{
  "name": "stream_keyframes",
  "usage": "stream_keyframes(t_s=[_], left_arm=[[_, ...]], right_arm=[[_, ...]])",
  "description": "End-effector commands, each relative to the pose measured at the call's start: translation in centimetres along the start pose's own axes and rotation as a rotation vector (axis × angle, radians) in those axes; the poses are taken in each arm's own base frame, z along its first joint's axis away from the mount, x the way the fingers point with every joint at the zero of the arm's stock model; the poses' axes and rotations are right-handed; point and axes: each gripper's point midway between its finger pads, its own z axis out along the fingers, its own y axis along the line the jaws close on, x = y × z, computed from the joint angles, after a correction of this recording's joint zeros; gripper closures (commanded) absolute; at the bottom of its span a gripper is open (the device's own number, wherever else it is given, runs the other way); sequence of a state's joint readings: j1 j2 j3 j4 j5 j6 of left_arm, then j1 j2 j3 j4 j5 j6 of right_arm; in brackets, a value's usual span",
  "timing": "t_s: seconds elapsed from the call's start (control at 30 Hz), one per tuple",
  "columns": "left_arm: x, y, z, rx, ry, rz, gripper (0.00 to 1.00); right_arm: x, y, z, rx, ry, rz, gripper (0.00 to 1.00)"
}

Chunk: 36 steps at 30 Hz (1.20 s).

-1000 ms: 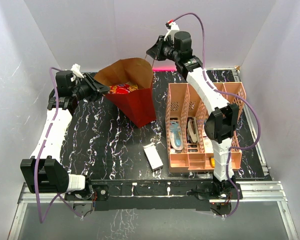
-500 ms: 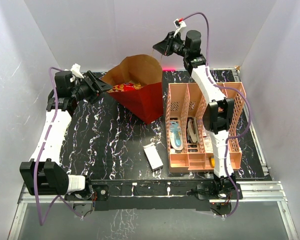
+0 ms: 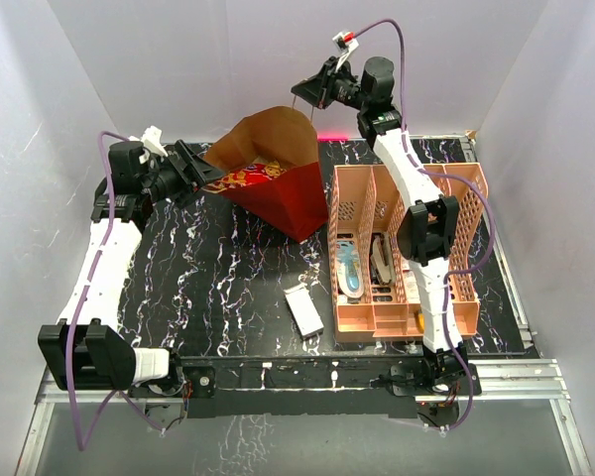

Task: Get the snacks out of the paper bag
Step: Adjust the paper bag at the center of the board.

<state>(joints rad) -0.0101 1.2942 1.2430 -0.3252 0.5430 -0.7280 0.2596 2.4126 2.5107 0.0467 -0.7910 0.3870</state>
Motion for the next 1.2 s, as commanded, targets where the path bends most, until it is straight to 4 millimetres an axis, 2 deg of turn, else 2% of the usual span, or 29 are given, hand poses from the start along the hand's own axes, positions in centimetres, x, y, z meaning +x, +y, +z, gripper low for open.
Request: stream_keyframes(t_s=[0.0, 0.1, 0.13, 0.17, 0.3, 0.4, 0.5, 0.6, 0.8, 0.83, 0.97, 1.03, 1.17], left_arm=[[-1.1, -2.3, -2.1, 0.021, -0.048, 0.08, 0.2], [-2.0, -1.9, -3.1, -0.045, -0.096, 0.118, 0.17], [-2.3, -1.7, -3.4, -0.068, -0.11, 0.133, 0.07], [-2.6, -1.6, -3.8, -0.095, -0.126, 0.143, 0.02], [-3.7, -0.3, -5.3, -0.212, -0.182, 0.193, 0.02], [-4.2, 0.7, -6.7, -0.297, -0.224, 0.2, 0.02], [-4.3, 0.7, -7.3, -0.308, -0.242, 0.212, 0.02], [-3.7, -0.2, -6.4, -0.233, -0.208, 0.225, 0.02], [0.4, -3.2, -3.8, 0.069, -0.05, 0.201, 0.04], [1.1, -3.2, -3.3, 0.093, -0.031, 0.193, 0.04], [2.4, -2.8, -1.1, 0.09, 0.022, 0.206, 0.04], [2.9, -2.3, -0.1, 0.061, 0.046, 0.207, 0.07], [4.8, -2.7, 1.9, 0.075, 0.096, 0.22, 0.13]], right_arm=[[-7.0, 5.3, -0.7, -0.116, -0.131, -0.168, 0.92], [-6.4, 7.9, 0.3, -0.158, -0.108, -0.138, 0.92], [-6.3, 8.9, 0.6, -0.168, -0.106, -0.125, 0.92], [-6.1, 9.7, 0.9, -0.173, -0.103, -0.108, 0.92], [-5.7, 12.7, 2.0, -0.159, -0.085, -0.056, 0.92], [-5.5, 14.0, 2.2, -0.141, -0.079, 0.009, 0.92], [-5.5, 14.9, 2.2, -0.133, -0.065, 0.063, 0.92], [-5.1, 15.4, 2.3, -0.13, -0.049, 0.118, 0.92], [-4.0, 16.7, 2.5, -0.192, -0.017, 0.203, 0.92], [-3.8, 16.9, 2.5, -0.207, -0.007, 0.217, 0.92], [-2.1, 18.2, 1.9, -0.273, 0.056, 0.261, 0.92], [-1.3, 18.7, 1.5, -0.285, 0.084, 0.287, 0.92], [0.0, 20.4, 0.8, -0.328, 0.13, 0.316, 0.92]])
